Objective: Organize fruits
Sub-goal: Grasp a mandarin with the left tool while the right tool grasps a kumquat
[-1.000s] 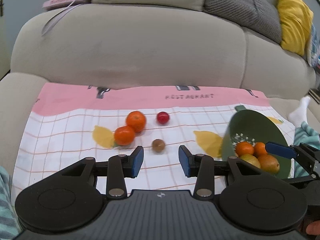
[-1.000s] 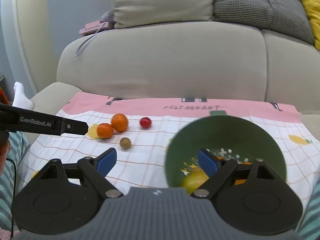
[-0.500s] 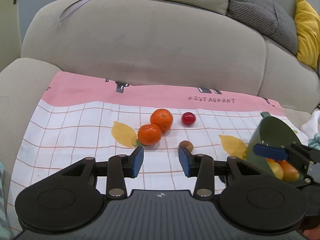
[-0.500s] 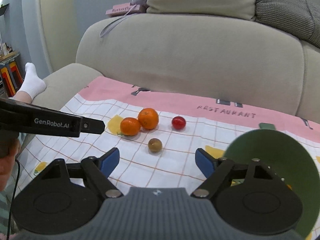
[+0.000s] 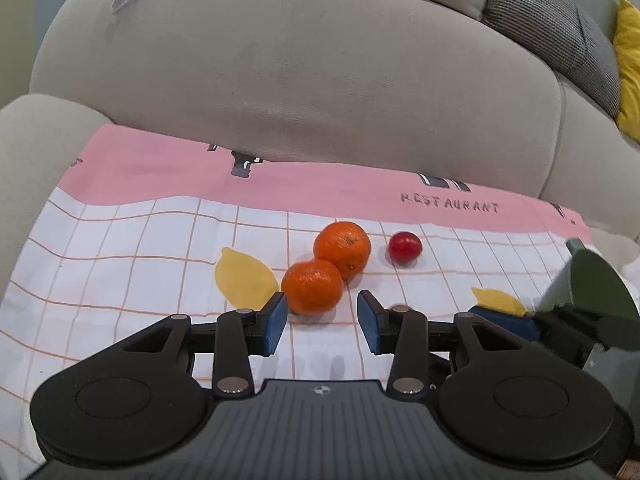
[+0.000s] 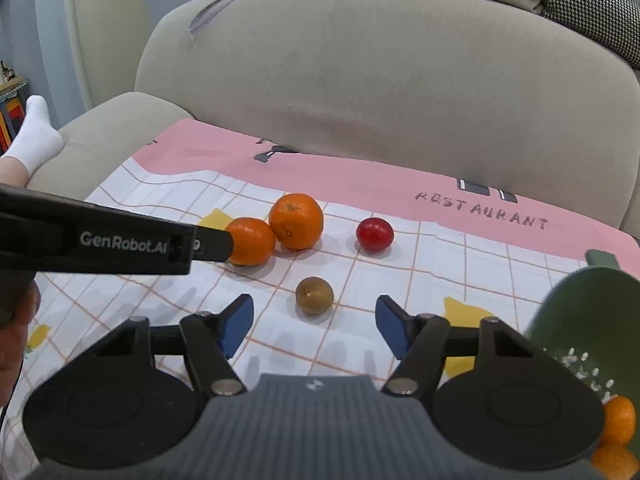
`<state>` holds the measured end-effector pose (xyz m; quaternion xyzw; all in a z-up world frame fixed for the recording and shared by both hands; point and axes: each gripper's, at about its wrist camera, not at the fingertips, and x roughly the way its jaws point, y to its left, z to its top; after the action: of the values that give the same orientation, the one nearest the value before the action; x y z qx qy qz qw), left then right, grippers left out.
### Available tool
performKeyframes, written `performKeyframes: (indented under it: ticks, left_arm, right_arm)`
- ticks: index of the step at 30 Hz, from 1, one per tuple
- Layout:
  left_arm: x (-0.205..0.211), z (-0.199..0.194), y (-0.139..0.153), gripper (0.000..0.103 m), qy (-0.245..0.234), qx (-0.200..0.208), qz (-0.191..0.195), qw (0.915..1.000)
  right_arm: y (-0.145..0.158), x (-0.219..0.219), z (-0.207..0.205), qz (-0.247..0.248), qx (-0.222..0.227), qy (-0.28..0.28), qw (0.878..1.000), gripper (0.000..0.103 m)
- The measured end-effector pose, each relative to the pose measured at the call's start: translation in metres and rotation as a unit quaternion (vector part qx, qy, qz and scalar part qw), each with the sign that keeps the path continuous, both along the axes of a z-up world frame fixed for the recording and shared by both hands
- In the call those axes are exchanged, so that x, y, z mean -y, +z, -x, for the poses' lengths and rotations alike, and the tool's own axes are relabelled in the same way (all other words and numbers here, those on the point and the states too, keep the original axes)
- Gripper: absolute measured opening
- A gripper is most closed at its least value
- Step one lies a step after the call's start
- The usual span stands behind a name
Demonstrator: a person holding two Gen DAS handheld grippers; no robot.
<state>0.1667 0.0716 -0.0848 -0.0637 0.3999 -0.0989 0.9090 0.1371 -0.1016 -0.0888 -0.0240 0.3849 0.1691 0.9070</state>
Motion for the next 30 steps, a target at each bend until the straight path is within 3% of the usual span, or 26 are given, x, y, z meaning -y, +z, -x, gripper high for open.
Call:
performKeyframes:
  ticks: [2, 4, 12, 18, 26, 30]
  left_arm:
    - [-0.001, -0.005, -0.005, 0.048, 0.003, -0.001, 0.006, 1.0]
    - [-0.001, -0.008, -0.01, 0.054, 0.004, 0.002, 0.002, 1.0]
    - [0.0, -0.02, -0.022, 0.06, 0.006, 0.001, 0.003, 1.0]
    - [0.002, -0.027, -0.029, 0.06, 0.005, -0.002, 0.006, 1.0]
    - [0.002, -0.029, -0.034, 0.06, 0.009, -0.002, 0.019, 0.9998]
    - [0.002, -0.03, -0.035, 0.051, 0.007, 0.0, 0.025, 0.9997]
  right_arm:
    - [-0.004, -0.004, -0.005, 0.004, -0.003, 0.003, 1.0, 0.053]
    - [-0.009, -0.009, -0.01, 0.007, -0.004, 0.006, 1.0, 0.053]
    - [-0.021, -0.016, -0.022, 0.01, -0.012, 0.007, 1.0, 0.052]
    - [-0.027, -0.016, -0.028, 0.004, -0.021, 0.006, 1.0, 0.041]
    - [-0.031, -0.016, -0.029, 0.003, -0.022, 0.009, 1.0, 0.037]
    - [-0.032, -0.016, -0.03, 0.003, -0.019, 0.009, 1.0, 0.033]
